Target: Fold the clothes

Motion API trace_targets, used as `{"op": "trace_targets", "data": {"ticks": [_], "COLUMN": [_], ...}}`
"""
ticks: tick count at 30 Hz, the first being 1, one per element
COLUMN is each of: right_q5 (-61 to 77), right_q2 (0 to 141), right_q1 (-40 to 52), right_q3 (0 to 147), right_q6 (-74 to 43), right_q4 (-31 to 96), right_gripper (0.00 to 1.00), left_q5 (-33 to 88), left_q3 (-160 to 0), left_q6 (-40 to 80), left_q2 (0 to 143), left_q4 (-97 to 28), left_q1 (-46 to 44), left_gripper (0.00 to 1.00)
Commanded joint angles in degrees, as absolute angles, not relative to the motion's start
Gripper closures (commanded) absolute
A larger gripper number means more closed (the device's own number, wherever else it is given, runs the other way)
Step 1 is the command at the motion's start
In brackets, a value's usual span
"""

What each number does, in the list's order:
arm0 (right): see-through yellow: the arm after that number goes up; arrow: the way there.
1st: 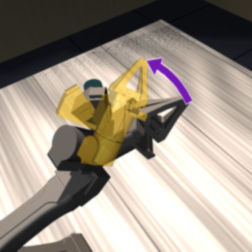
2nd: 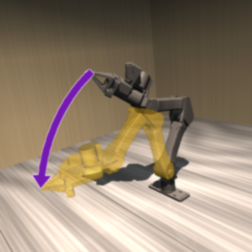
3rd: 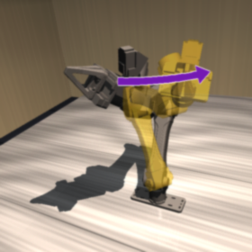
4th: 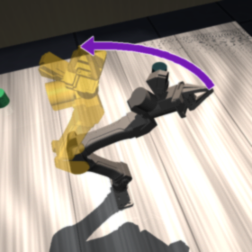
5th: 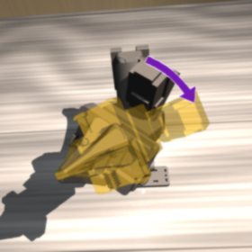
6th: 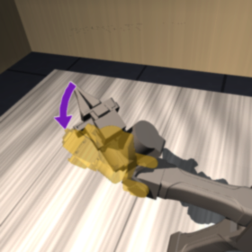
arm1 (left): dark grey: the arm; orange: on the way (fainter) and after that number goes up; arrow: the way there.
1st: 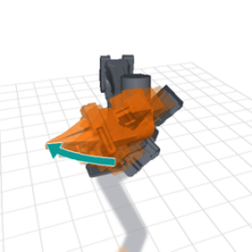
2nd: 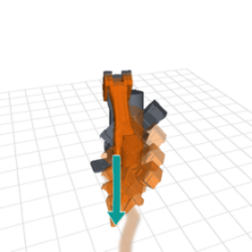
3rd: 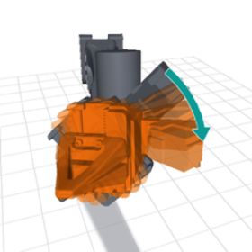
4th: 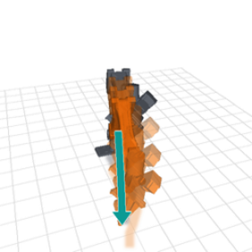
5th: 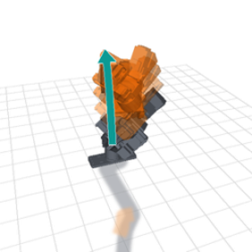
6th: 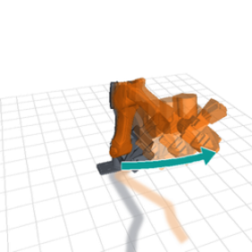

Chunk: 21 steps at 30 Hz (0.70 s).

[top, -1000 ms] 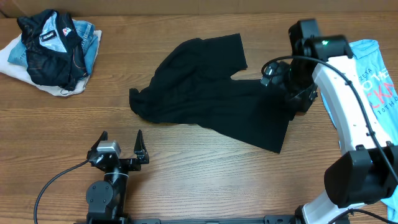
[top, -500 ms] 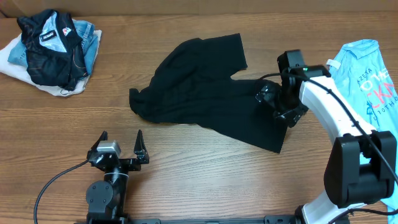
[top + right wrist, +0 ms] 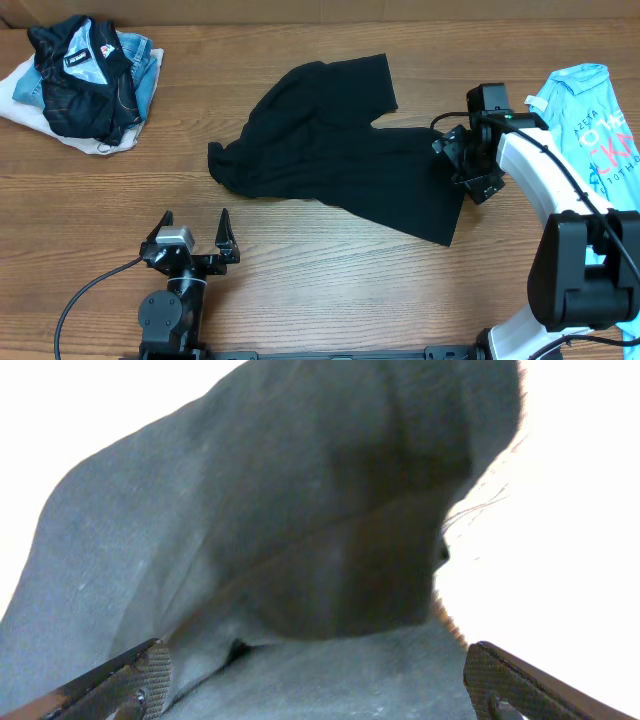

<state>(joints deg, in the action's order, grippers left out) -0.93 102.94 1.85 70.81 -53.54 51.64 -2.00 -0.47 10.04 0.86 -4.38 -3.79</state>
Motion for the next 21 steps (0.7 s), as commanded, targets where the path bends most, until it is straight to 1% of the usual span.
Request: {"op": "trace_targets", "data": {"ticks": [1,10,21], "right_q5": [-1.96,-2.37,-1.43], "right_q2": [103.04,103.90,103.98], "right_q1": [1.63,1.65,1.76], "right_q3": [70.43,69.19,63.11], "right_q6": [-53.84,-54.08,-54.08], "right_q4": [51.94,52.93,46.85], "right_gripper": [0.02,0.03,0.03], "left_q5": [-2.33,-2.33,-2.33], "left_q3": [-0.27,-0.27,-0.27], "left_q6": [8.78,8.78,8.78], "left_q2": [0.32,0.32,0.32], "left_q4": [-4.25,-4.25,-4.25], "left_q1": [-4.05,-4.05,-4.05], "left_gripper": [0.00,0.00,0.00]}}
